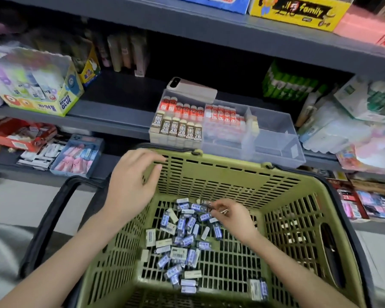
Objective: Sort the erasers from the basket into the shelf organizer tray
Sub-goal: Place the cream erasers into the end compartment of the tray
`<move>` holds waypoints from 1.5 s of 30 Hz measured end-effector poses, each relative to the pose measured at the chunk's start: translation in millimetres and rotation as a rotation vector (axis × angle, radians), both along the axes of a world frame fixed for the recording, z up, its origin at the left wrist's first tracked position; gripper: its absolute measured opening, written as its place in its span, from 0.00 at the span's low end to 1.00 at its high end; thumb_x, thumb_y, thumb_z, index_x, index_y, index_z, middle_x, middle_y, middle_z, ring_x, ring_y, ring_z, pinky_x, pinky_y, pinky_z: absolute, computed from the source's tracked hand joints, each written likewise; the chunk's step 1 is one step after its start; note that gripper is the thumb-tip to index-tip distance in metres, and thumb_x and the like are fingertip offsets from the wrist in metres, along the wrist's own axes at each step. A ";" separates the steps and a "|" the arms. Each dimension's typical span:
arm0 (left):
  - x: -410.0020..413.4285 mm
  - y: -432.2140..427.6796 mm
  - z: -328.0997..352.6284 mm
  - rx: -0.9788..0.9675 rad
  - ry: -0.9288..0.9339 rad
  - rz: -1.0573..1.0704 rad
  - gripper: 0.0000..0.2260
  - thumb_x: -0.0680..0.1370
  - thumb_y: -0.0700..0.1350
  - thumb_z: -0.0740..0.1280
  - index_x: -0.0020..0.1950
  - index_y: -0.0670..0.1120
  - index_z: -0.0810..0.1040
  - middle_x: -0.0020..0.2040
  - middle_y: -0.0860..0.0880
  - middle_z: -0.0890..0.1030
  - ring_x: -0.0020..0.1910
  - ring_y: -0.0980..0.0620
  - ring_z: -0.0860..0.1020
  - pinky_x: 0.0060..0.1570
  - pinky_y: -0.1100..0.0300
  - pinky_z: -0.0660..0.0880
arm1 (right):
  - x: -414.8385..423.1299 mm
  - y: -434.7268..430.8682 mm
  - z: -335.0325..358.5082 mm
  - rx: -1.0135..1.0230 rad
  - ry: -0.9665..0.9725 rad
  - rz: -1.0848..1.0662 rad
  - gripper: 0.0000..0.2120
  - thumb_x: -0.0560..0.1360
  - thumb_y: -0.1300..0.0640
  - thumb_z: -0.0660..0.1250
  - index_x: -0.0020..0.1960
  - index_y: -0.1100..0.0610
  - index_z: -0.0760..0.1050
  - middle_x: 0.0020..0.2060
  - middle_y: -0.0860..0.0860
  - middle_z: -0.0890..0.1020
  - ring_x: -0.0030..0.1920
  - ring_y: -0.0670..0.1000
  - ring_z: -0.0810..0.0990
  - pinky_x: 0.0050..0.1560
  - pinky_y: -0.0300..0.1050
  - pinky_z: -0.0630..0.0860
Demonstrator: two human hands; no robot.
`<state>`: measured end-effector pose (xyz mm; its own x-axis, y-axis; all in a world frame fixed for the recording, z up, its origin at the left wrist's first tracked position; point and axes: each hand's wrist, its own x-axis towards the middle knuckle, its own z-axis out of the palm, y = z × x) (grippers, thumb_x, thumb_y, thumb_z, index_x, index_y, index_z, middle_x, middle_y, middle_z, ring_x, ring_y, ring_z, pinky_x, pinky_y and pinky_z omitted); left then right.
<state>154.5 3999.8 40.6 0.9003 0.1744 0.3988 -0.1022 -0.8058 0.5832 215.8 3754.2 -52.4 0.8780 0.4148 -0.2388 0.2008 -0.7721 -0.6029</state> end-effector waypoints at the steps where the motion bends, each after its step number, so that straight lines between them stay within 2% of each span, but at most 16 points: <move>1: -0.2 -1.0 -0.8 -0.021 0.013 0.001 0.06 0.76 0.36 0.66 0.50 0.41 0.81 0.49 0.50 0.80 0.51 0.52 0.75 0.54 0.67 0.64 | 2.0 -6.2 -15.9 -0.067 -0.031 -0.015 0.13 0.76 0.54 0.67 0.59 0.55 0.77 0.54 0.46 0.81 0.52 0.47 0.80 0.53 0.37 0.76; 3: -0.2 -4.0 -2.2 -0.072 0.041 0.012 0.06 0.76 0.36 0.67 0.51 0.43 0.81 0.49 0.53 0.79 0.50 0.56 0.74 0.54 0.72 0.64 | 6.0 -12.0 -40.1 -0.151 -0.089 0.003 0.16 0.77 0.54 0.65 0.64 0.56 0.74 0.60 0.49 0.78 0.59 0.48 0.76 0.62 0.39 0.70; 6: -0.1 -11.0 -8.9 -0.159 0.137 0.006 0.07 0.76 0.37 0.67 0.51 0.47 0.80 0.48 0.56 0.78 0.48 0.56 0.76 0.52 0.66 0.68 | 9.9 -4.5 -62.1 -0.196 -0.119 0.066 0.21 0.77 0.51 0.64 0.68 0.57 0.69 0.64 0.52 0.75 0.65 0.51 0.71 0.66 0.42 0.64; 11: 1.9 -18.3 -21.9 -0.273 0.301 -0.017 0.08 0.77 0.38 0.66 0.52 0.49 0.79 0.50 0.55 0.79 0.49 0.63 0.75 0.48 0.76 0.68 | 8.2 15.9 -76.7 -0.334 -0.155 0.085 0.23 0.73 0.46 0.67 0.62 0.58 0.70 0.55 0.53 0.70 0.56 0.53 0.72 0.56 0.44 0.71; 17: 2.1 -21.1 -26.0 -0.277 0.344 -0.019 0.09 0.77 0.38 0.66 0.50 0.52 0.78 0.50 0.56 0.79 0.49 0.63 0.75 0.48 0.72 0.70 | 3.3 19.8 -81.1 -0.409 -0.248 0.112 0.19 0.75 0.45 0.64 0.57 0.60 0.72 0.55 0.54 0.71 0.57 0.54 0.68 0.57 0.46 0.71; 20: 2.7 -21.0 -27.0 -0.277 0.386 -0.026 0.08 0.77 0.39 0.66 0.50 0.51 0.78 0.50 0.54 0.79 0.49 0.62 0.75 0.47 0.74 0.68 | 7.7 15.0 -78.1 -0.283 -0.143 0.131 0.14 0.74 0.50 0.67 0.54 0.58 0.72 0.49 0.53 0.77 0.53 0.53 0.74 0.50 0.43 0.70; 23: 3.6 -22.6 -26.7 -0.284 0.444 -0.028 0.06 0.77 0.41 0.66 0.50 0.51 0.79 0.50 0.56 0.79 0.50 0.64 0.75 0.46 0.75 0.66 | 9.3 18.7 -74.4 -0.214 0.074 -0.036 0.15 0.70 0.52 0.72 0.52 0.57 0.73 0.42 0.53 0.80 0.44 0.52 0.76 0.40 0.42 0.71; 25: 3.2 -24.2 -27.1 -0.347 0.500 -0.018 0.05 0.77 0.42 0.66 0.50 0.51 0.79 0.49 0.58 0.79 0.50 0.64 0.75 0.44 0.75 0.67 | 12.7 19.5 -73.5 -0.311 0.168 -0.049 0.07 0.69 0.54 0.72 0.41 0.56 0.76 0.34 0.53 0.78 0.35 0.51 0.75 0.34 0.39 0.70; 27: 2.2 -25.3 -27.5 -0.438 0.564 -0.004 0.05 0.78 0.43 0.66 0.49 0.52 0.79 0.49 0.57 0.79 0.49 0.63 0.75 0.42 0.73 0.69 | 11.6 14.6 -71.5 -0.425 0.242 -0.033 0.12 0.68 0.58 0.70 0.30 0.55 0.70 0.27 0.51 0.72 0.29 0.50 0.71 0.30 0.37 0.68; 29: 1.2 -25.2 -27.8 -0.501 0.621 0.011 0.05 0.78 0.43 0.65 0.50 0.52 0.79 0.50 0.55 0.79 0.52 0.60 0.76 0.44 0.69 0.71 | 4.9 7.1 -67.3 -0.471 0.278 -0.025 0.15 0.69 0.58 0.68 0.27 0.55 0.65 0.25 0.49 0.68 0.27 0.50 0.68 0.27 0.36 0.64; 32: -0.4 -24.3 -27.2 -0.588 0.728 0.011 0.05 0.78 0.44 0.65 0.50 0.52 0.79 0.52 0.53 0.79 0.54 0.55 0.76 0.54 0.55 0.75 | -8.7 2.7 -53.5 -0.264 0.238 -0.062 0.12 0.73 0.55 0.66 0.32 0.59 0.72 0.28 0.52 0.74 0.30 0.51 0.73 0.33 0.38 0.70; 35: -3.5 -26.7 -26.1 -0.612 0.844 -0.063 0.05 0.78 0.48 0.65 0.52 0.56 0.77 0.53 0.56 0.78 0.56 0.55 0.76 0.62 0.49 0.72 | -20.5 24.4 -11.8 0.367 0.357 -0.080 0.03 0.73 0.60 0.69 0.45 0.59 0.79 0.40 0.52 0.83 0.41 0.48 0.80 0.45 0.39 0.77; 38: -6.3 -29.0 -25.3 -0.639 0.878 -0.124 0.10 0.78 0.50 0.64 0.59 0.53 0.75 0.54 0.52 0.80 0.56 0.52 0.77 0.60 0.51 0.74 | -26.8 55.6 24.7 0.694 0.392 0.038 0.07 0.71 0.64 0.70 0.47 0.55 0.79 0.41 0.50 0.83 0.41 0.45 0.80 0.45 0.36 0.77; 40: -7.4 -29.9 -23.1 -0.785 0.793 -0.134 0.09 0.79 0.46 0.63 0.58 0.49 0.76 0.53 0.44 0.82 0.53 0.49 0.80 0.52 0.57 0.79 | -29.8 68.9 31.2 0.807 0.373 0.042 0.09 0.72 0.64 0.70 0.48 0.52 0.79 0.41 0.48 0.83 0.41 0.44 0.80 0.44 0.35 0.77; 42: -6.7 -26.5 -20.0 -0.851 0.644 -0.056 0.05 0.80 0.43 0.62 0.54 0.46 0.77 0.51 0.44 0.82 0.51 0.49 0.81 0.47 0.61 0.79 | -31.8 73.0 21.3 0.784 0.241 0.012 0.07 0.73 0.60 0.70 0.49 0.50 0.79 0.42 0.44 0.82 0.43 0.42 0.79 0.46 0.35 0.75; 45: -1.4 -14.2 -14.2 -0.989 0.479 0.116 0.05 0.80 0.42 0.61 0.54 0.44 0.74 0.49 0.44 0.82 0.49 0.49 0.82 0.51 0.57 0.79 | -29.9 69.0 -20.6 0.266 -0.172 0.126 0.12 0.73 0.53 0.70 0.55 0.54 0.79 0.50 0.48 0.81 0.52 0.46 0.77 0.55 0.39 0.70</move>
<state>153.1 3985.7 26.4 0.8817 0.3171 -0.3493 0.3528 0.0483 0.9344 185.8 3823.1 -73.0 0.8338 0.5507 0.0396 0.4013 -0.5552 -0.7285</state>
